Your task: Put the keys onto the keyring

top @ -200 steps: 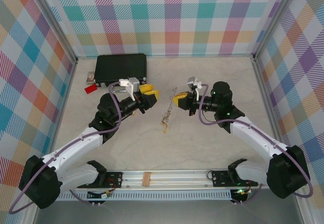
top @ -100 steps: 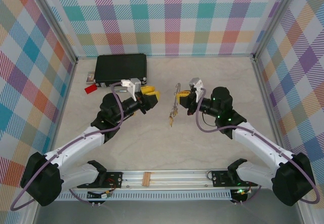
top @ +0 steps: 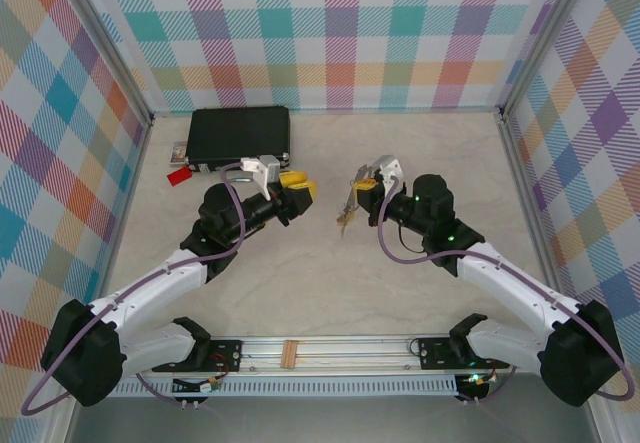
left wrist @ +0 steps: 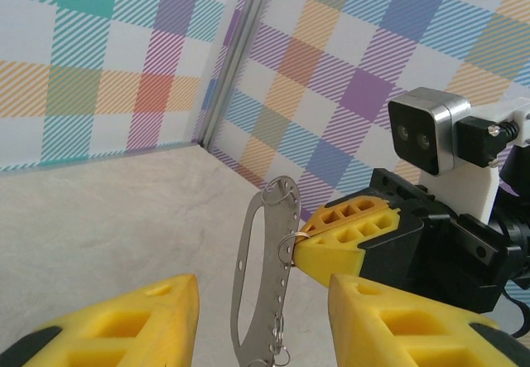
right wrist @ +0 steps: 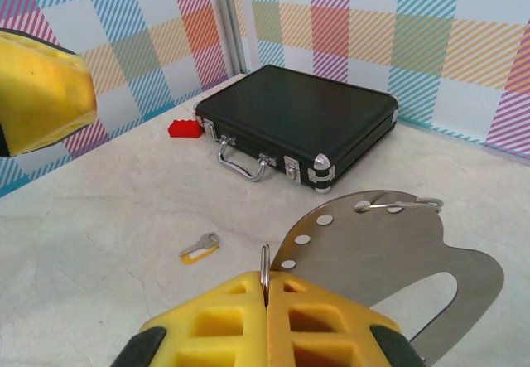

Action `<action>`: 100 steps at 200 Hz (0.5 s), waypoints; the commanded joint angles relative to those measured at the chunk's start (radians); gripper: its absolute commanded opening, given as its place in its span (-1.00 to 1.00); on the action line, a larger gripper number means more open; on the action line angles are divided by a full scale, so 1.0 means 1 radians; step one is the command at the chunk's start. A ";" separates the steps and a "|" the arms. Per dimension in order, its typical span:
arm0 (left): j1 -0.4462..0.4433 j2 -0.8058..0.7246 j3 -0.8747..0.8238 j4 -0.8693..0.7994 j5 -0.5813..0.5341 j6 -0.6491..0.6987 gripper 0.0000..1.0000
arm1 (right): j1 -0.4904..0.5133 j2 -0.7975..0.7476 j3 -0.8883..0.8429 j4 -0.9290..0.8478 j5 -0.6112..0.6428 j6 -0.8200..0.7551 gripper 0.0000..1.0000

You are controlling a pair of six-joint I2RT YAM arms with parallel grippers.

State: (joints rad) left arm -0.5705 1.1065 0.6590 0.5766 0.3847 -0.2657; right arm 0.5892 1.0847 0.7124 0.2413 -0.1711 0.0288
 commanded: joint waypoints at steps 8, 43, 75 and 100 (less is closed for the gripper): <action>0.009 0.011 0.028 0.004 0.031 0.002 -0.12 | 0.006 -0.011 0.012 0.014 0.012 -0.020 -1.00; 0.008 0.014 0.027 0.002 0.037 0.000 -0.12 | 0.006 -0.009 0.013 0.014 0.007 -0.018 -1.00; 0.008 0.018 0.031 0.002 0.055 0.002 -0.12 | 0.007 -0.008 0.008 0.024 -0.016 -0.011 -1.00; 0.009 0.034 0.036 0.022 0.087 -0.016 -0.13 | 0.006 -0.018 -0.019 0.089 -0.074 0.019 -1.00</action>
State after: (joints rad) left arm -0.5705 1.1252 0.6605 0.5758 0.4206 -0.2661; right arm 0.5900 1.0847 0.7124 0.2447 -0.1822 0.0219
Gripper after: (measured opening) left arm 0.438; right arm 0.048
